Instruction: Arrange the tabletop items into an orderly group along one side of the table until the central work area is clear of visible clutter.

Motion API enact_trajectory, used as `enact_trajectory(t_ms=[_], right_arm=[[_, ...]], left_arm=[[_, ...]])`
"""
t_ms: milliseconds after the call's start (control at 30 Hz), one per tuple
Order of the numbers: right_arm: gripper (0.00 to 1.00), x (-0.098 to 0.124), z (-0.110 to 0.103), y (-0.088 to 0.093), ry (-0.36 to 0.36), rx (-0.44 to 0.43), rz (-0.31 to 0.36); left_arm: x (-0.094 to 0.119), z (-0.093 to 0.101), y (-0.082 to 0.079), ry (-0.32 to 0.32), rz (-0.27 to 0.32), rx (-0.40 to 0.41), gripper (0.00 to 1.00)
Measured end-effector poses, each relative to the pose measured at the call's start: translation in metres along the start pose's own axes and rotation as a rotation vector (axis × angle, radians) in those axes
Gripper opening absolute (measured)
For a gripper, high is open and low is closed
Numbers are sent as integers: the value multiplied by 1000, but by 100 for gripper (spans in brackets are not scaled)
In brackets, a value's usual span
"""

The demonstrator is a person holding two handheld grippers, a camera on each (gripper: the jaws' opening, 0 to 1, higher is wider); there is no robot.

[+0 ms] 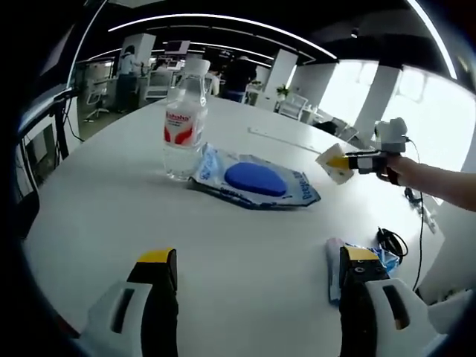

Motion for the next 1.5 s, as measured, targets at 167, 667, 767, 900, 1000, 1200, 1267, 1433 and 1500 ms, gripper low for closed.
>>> enact_trajectory(t_ms=[167, 667, 767, 900, 1000, 1200, 1267, 1433, 1500], right_arm=[[37, 22, -32, -4, -3, 114, 177], [38, 41, -156, -9, -195, 64, 365], [38, 35, -172, -13, -225, 77, 380], [38, 34, -189, -12, -283, 140, 381], [38, 35, -192, -10, -293, 138, 378], [38, 37, -197, -7, -311, 156, 374], [38, 38, -199, -6, -317, 167, 372], [38, 34, -203, 2, -325, 202, 347], [38, 34, -203, 3, -325, 205, 344]], left_arm=[[0, 1, 0, 1, -1, -9, 90], [30, 7, -38, 26, 185, 14, 81], [47, 17, -54, 105, 240, -9, 73], [84, 49, -97, 256, 354, -131, 74], [93, 68, -110, 352, 319, -261, 70], [75, 90, -101, 466, 190, -367, 54], [67, 95, -100, 478, 168, -374, 55], [52, 107, -91, 524, 119, -356, 53], [48, 111, -88, 524, 112, -359, 51]])
Point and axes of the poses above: the point that each gripper's makers call its tool centre point, and the gripper's own axes: x roughly backward along the fingers, z roughly to its right, y roughly out of its underside, the point moved 2 cm from there along x, roughly backward along the fingers, and after that the axes turned 7 degrees about -z, right-handed, at the moved point
